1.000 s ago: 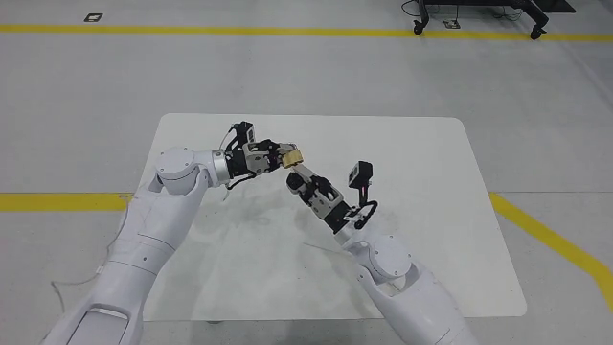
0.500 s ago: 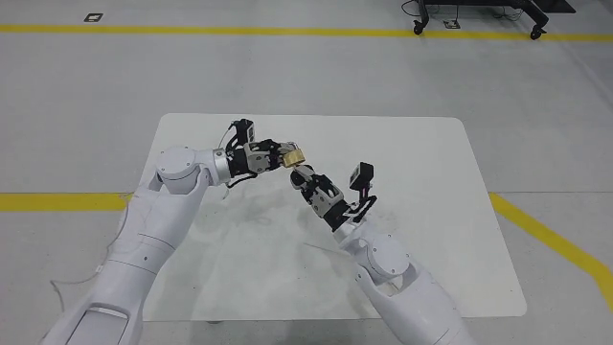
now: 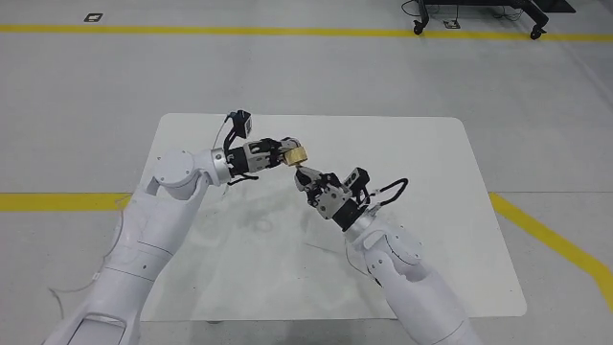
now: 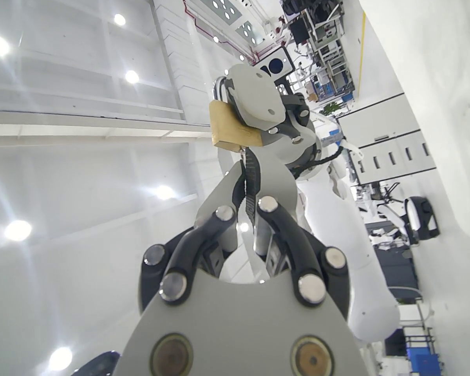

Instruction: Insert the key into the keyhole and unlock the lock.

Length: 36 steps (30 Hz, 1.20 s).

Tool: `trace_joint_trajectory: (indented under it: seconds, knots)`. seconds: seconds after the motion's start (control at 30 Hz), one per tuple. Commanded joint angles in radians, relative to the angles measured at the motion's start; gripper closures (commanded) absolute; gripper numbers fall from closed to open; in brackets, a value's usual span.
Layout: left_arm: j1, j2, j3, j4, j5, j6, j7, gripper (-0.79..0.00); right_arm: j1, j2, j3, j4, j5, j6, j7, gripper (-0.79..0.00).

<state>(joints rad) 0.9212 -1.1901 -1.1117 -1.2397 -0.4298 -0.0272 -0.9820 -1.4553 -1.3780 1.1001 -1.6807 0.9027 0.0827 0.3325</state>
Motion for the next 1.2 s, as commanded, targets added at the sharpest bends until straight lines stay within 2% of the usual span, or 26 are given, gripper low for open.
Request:
trace_joint_trajectory:
  seconds: [0.0, 0.3, 0.47, 0.8, 0.87, 0.97, 1.0, 1.1, 1.13, 1.17]
  knots:
    - [0.006, 0.001, -0.005, -0.011, 0.003, -0.020, 0.000, 0.000, -0.001, 0.000, 0.013, 0.004, 0.080, 0.033, 0.035, 0.000]
    - [0.023, 0.008, -0.006, -0.063, 0.063, -0.130, -0.022, 0.000, 0.028, 0.004, 0.065, 0.068, 0.350, 0.237, 0.187, 0.000]
    - [0.043, 0.012, -0.022, -0.095, 0.090, -0.197, 0.001, 0.000, 0.046, 0.006, 0.082, 0.096, 0.434, 0.318, 0.229, 0.000]
    - [0.085, 0.020, -0.053, -0.146, 0.119, -0.272, 0.053, 0.000, 0.070, 0.008, 0.085, 0.143, 0.601, 0.479, 0.302, 0.000]
    - [0.090, 0.021, -0.055, -0.151, 0.120, -0.270, 0.056, 0.000, 0.078, 0.008, 0.088, 0.153, 0.617, 0.495, 0.300, 0.000]
    - [0.094, 0.022, -0.059, -0.153, 0.115, -0.265, 0.060, 0.000, 0.078, 0.011, 0.091, 0.139, 0.570, 0.456, 0.297, 0.000]
    - [0.094, 0.022, -0.060, -0.153, 0.113, -0.261, 0.062, 0.000, 0.077, 0.012, 0.090, 0.134, 0.557, 0.455, 0.307, -0.037]
    - [0.095, 0.022, -0.064, -0.147, 0.100, -0.246, 0.072, 0.000, 0.072, 0.020, 0.093, 0.109, 0.456, 0.417, 0.326, -0.683]
    - [0.096, 0.022, -0.065, -0.144, 0.085, -0.238, 0.073, 0.000, 0.067, 0.023, 0.097, 0.094, 0.403, 0.386, 0.321, -0.785]
    - [0.096, 0.022, -0.067, -0.141, 0.071, -0.230, 0.073, 0.000, 0.059, 0.027, 0.102, 0.078, 0.348, 0.353, 0.311, -0.785]
